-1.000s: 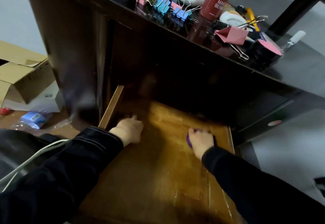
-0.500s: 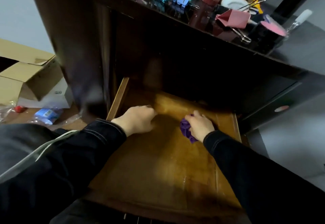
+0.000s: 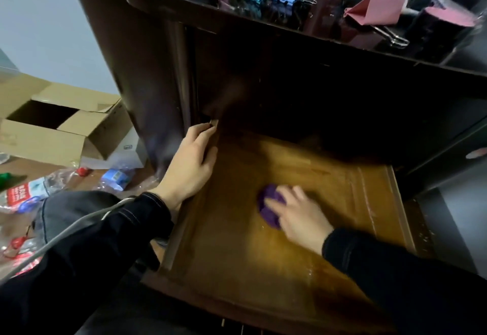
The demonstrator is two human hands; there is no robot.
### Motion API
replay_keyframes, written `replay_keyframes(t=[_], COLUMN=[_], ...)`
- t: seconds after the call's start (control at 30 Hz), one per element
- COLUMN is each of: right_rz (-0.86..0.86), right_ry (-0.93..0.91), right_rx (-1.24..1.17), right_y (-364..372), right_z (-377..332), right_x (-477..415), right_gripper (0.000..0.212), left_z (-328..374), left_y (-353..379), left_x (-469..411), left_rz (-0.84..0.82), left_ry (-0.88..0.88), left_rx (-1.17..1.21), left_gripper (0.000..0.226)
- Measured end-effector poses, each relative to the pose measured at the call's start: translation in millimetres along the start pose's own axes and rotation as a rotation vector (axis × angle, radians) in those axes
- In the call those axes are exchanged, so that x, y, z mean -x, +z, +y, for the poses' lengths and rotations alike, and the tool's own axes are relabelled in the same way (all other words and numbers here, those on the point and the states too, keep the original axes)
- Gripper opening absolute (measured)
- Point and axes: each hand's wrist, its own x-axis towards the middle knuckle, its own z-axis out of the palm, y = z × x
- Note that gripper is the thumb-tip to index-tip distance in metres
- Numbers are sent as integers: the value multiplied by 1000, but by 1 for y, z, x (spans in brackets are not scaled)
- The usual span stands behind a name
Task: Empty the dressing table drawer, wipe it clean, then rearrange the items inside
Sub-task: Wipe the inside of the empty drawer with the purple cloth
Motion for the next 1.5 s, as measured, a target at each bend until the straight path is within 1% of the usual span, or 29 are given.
replay_keyframes(t=[0.07,0.1,0.13,0.17,0.2,0.27,0.3,0.33,0.37,0.4,0.5,0.53,0.57,0.6,0.7,0.77,0.83,0.9,0.97,1.0,1.03,1.1,1.13,1.17,1.27,1.3,1.37,1.43,1.5], right_rz=[-16,-78,-118,-110,-65,81,107,108,89,67,5,-23,-30,-26,88,98,88,37,-89,-119,-113,-80,-79,-98,-198,-221,-289,-425,-512], right_ry=[-376,-520,-590,-555,-414,-19,119,186,174,59,-526,-661,-692,-609,-104,-33,-180,-474,-722,-728,-626,-328,-273,-306,-604,-640,-639,-630,-633], right_rx=[-38,-22,15,51,35,14,-22,-39,-44,-47,-104,-90,-63,-39,-95,-70,-54,-101,25,60,37,-72,-112,-145,-169,-161,-125,-74,-13], right_y=[16,21,20,16,11,-3,-5,-2,1,8,21,20,17,12,-5,-4,2,9,9,7,2,-9,-10,-8,1,0,-6,-13,-23], right_z=[-27,-27,-19,-9,2,18,17,9,-6,-25,-78,-79,-74,-68,-67,-86,-104,-115,-106,-95,-86,-77,-81,-91,-118,-112,-75,-27,10], right_x=[28,32,24,9,-11,-54,-67,-72,-69,-58,-11,-10,-21,-36,-87,-95,-69,-30,-15,-23,-36,-59,-63,-60,-22,-8,17,53,90], right_gripper=[52,56,63,66,63,54,52,49,45,41,33,35,38,43,49,42,38,40,40,45,51,57,58,58,52,48,38,24,17], left_z=[0,-1,-1,0,0,0,0,0,1,2,2,2,3,3,2,1,1,2,3,5,8,15,18,19,17,15,13,13,13], left_y=[4,4,5,5,6,5,5,4,4,3,3,3,3,3,3,3,5,5,4,3,3,5,7,9,10,10,10,12,14], left_x=[0,0,1,2,2,2,2,2,2,2,2,3,3,3,2,1,1,2,2,1,1,1,2,2,2,2,2,3,3], left_rz=[28,32,32,29,25,21,23,25,24,22,11,9,9,10,11,17,19,16,7,-1,-13,-57,-77,-88,-91,-85,-75,-66,-52], left_ry=[-10,-10,-14,-18,-21,-20,-20,-22,-23,-22,-13,-9,-7,-7,0,-10,-18,-18,-14,-20,-34,-65,-76,-84,-68,-62,-56,-48,-34], left_rx=[-8,-33,-50,-58,-61,-65,-66,-65,-63,-61,-71,-79,-82,-82,-93,-108,-122,-130,-148,-171,-197,-243,-262,-276,-297,-304,-311,-316,-331], left_gripper=[47,47,46,45,45,45,45,45,45,45,45,45,46,46,46,46,44,44,46,49,53,63,66,67,64,62,61,61,59])
